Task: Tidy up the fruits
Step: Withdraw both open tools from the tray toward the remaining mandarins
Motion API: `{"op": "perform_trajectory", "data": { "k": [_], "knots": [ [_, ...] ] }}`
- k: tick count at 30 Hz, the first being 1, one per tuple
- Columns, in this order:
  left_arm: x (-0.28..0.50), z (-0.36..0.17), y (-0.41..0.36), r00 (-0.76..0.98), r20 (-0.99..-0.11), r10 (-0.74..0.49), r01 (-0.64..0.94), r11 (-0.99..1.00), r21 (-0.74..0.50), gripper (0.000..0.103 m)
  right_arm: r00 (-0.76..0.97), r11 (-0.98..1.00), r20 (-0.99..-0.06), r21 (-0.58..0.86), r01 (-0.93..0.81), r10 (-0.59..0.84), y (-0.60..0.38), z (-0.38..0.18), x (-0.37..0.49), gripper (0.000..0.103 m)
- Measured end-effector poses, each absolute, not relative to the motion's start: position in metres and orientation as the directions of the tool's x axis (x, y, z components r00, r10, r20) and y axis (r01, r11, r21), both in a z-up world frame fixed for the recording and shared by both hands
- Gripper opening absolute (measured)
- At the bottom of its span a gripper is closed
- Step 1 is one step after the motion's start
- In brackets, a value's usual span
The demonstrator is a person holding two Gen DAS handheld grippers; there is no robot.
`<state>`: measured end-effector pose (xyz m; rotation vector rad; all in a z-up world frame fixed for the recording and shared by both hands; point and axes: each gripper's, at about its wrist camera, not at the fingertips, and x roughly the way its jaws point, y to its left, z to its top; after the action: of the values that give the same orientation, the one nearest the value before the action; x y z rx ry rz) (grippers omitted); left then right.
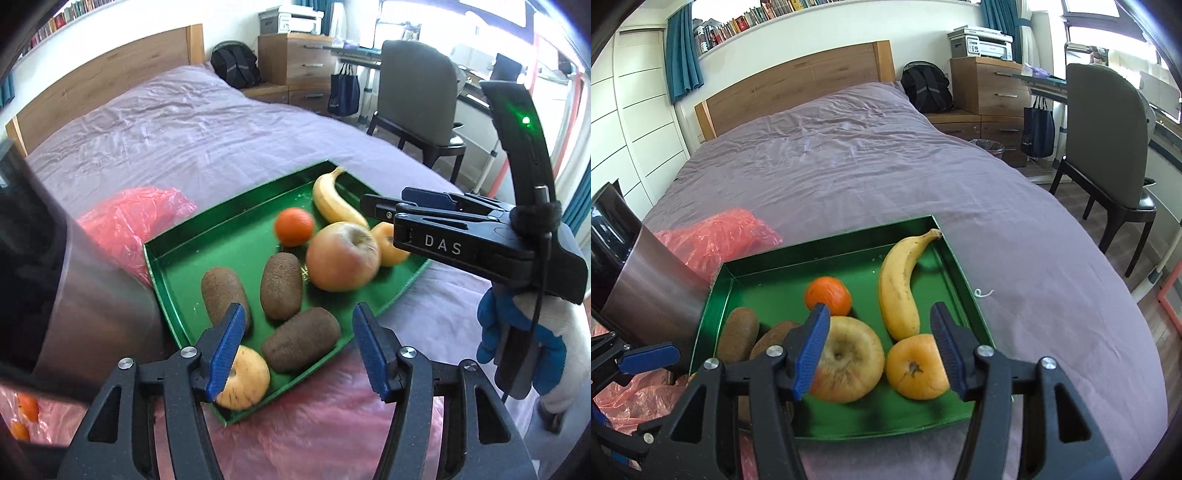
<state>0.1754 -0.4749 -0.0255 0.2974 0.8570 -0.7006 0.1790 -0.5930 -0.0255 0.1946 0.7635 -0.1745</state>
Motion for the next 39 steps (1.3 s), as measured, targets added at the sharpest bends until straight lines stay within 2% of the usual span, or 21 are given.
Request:
{"op": "perform_trajectory", "data": {
  "k": [2,5,9,11,28,39],
  "knots": [
    [0.164,-0.016,-0.464,0.472,-0.756,-0.454,0.671,0.741,-0.027,0.056,0.717,0.968,-0.692,0.111,0.225,-0.087,-0.587,-0.016,0.166,0.068],
    [0.149,-0.005,-0.444,0.503,-0.737,-0.452,0.662,0.749,-0.007,0.059,0.73,0.969,-0.678,0.111,0.219,-0.087,-0.573,-0.003,0.144,0.081],
    [0.136,0.004,-0.413,0.525,-0.734,-0.431,0.628,0.778,-0.008,0.064,0.742,0.972,-0.666,0.113,0.206,-0.08,-0.552,0.009,0.117,0.085],
    [0.127,0.008,-0.398,0.543,-0.73,-0.414,0.612,0.791,0.007,0.069,0.744,0.972,-0.664,0.119,0.204,-0.075,-0.542,0.012,0.105,0.089],
    [0.068,0.018,-0.265,0.654,-0.705,-0.275,0.457,0.886,0.078,0.09,0.755,0.971,-0.656,0.179,0.155,0.0,-0.449,0.022,0.034,0.1],
    [0.041,0.017,-0.184,0.688,-0.682,-0.247,0.35,0.937,0.013,0.091,0.756,0.984,-0.65,0.17,0.054,0.071,-0.362,0.032,0.017,0.1]
  ]
}}
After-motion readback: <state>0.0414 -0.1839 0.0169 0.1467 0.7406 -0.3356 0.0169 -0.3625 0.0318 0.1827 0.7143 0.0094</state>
